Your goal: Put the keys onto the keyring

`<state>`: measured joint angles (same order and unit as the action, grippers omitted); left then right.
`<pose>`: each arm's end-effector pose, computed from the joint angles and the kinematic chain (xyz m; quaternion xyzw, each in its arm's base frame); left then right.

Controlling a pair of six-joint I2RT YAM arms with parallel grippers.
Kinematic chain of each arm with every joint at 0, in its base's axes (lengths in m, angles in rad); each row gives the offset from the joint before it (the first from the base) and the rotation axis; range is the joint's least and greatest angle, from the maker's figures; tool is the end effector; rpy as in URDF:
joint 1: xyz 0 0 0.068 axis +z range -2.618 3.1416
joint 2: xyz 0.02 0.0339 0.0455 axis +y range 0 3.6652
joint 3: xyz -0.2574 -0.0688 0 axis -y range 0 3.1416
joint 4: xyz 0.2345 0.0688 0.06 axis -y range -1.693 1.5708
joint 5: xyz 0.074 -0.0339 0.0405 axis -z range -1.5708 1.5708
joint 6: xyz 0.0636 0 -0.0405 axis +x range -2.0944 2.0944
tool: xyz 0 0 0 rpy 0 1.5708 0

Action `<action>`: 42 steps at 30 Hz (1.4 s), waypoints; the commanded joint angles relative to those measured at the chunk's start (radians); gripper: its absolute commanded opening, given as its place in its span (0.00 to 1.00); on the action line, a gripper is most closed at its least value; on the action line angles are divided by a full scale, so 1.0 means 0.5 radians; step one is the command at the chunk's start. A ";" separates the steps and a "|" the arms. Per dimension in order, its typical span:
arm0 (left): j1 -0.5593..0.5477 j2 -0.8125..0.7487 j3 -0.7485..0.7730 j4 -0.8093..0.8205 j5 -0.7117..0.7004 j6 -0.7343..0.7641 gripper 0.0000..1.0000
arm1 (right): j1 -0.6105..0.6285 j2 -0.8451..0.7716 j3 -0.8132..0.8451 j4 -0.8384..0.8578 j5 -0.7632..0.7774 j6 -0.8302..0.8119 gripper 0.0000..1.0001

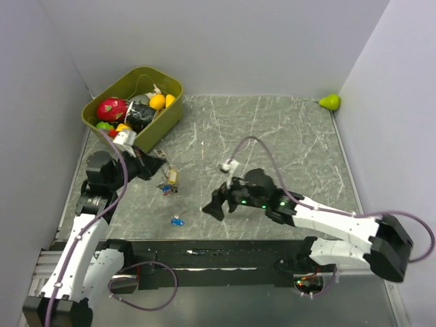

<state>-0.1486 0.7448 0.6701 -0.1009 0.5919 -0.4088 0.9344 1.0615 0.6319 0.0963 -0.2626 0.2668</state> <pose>0.1865 -0.0638 0.3082 0.0907 0.7512 -0.3839 0.5293 0.1416 0.2194 0.2508 -0.3363 0.7381 0.4130 0.4141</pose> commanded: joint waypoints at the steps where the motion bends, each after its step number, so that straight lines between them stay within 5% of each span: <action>1: 0.266 -0.072 -0.048 0.272 0.141 -0.201 0.01 | 0.211 0.263 0.309 -0.140 0.187 -0.242 0.99; 5: 0.603 -0.045 -0.094 0.346 0.401 -0.272 0.01 | 0.370 0.622 0.472 -0.122 0.176 -0.331 0.99; 13: 0.699 -0.033 -0.113 0.392 0.286 -0.284 0.01 | 0.579 1.233 0.868 -0.162 0.270 -0.497 0.90; 25: 0.886 0.011 -0.220 0.662 0.510 -0.502 0.01 | 0.668 1.718 1.227 -0.260 0.424 -0.485 0.77; 29: 0.892 -0.002 -0.211 0.671 0.540 -0.499 0.01 | 0.662 1.835 1.282 -0.275 0.464 -0.466 0.66; 33: 0.892 -0.011 -0.226 0.705 0.568 -0.517 0.01 | 0.665 1.896 1.295 -0.263 0.556 -0.414 0.44; 42: 0.892 -0.038 -0.233 0.711 0.590 -0.505 0.01 | 0.665 1.942 1.240 -0.337 0.911 -0.301 0.20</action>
<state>0.2913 0.7525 0.5442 0.1757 0.8543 -0.6487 1.2675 2.0064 1.2636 -0.0307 0.0757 0.0761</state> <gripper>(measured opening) 0.021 0.244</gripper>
